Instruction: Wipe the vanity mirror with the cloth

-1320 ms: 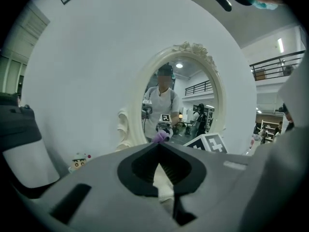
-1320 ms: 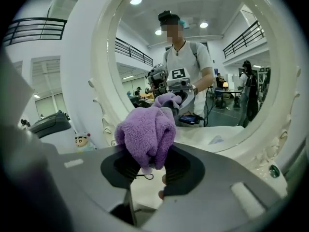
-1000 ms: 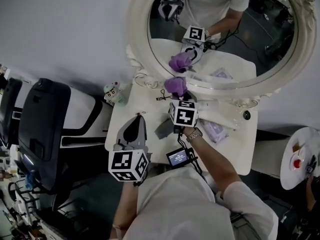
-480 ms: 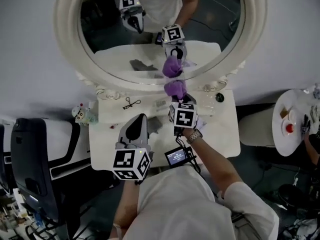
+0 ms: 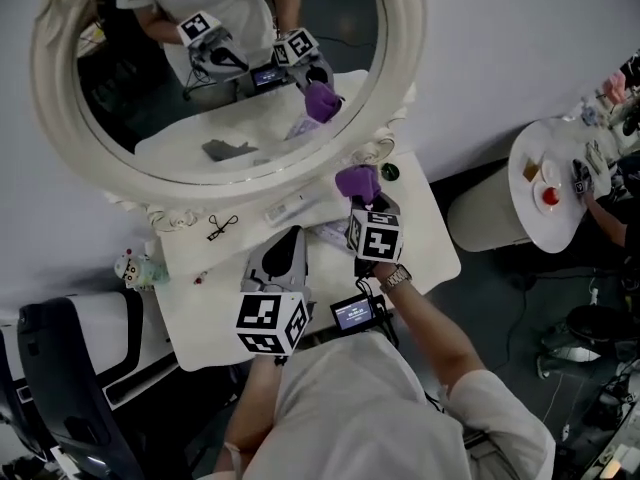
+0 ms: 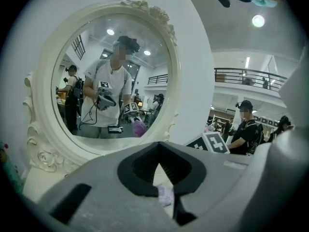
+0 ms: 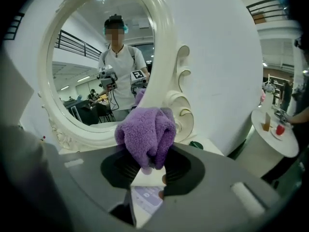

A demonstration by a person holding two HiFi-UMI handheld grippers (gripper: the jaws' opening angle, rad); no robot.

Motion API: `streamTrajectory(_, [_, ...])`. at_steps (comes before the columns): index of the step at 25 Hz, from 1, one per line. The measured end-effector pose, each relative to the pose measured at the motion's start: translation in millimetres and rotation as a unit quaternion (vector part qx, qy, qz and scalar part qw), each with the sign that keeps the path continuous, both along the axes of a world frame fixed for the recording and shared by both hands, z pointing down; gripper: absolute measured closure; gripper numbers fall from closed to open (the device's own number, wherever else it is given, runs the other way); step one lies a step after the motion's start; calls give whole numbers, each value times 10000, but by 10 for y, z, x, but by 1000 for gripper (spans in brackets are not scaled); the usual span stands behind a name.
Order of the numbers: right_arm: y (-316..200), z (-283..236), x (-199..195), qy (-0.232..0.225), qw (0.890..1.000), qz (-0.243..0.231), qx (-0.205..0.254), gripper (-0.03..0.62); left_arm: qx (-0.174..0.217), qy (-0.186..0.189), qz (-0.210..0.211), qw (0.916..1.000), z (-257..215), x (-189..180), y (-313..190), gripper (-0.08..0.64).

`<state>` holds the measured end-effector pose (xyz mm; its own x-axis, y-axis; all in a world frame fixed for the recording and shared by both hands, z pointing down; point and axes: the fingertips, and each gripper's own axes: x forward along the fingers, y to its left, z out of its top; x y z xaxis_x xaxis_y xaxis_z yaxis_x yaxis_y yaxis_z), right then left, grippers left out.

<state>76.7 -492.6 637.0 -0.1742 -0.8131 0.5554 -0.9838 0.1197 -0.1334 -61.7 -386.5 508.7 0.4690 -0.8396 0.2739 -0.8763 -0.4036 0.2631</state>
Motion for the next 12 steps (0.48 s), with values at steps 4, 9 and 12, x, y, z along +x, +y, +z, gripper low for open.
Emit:
streamTrajectory(4, [313,-162,23,-452,9982,-206,322,472,-39,89,203,9997,58,61,142,558])
streamTrajectory(9, [807,-505,-68,-1090,9894,-448,851,472,-27,276,398,9988,107,-20,349,558])
streamTrajectory(12, [1163,-743,-144,-1017,9872,-556,1099,472,208,615,547,9964,57,-81,502,558])
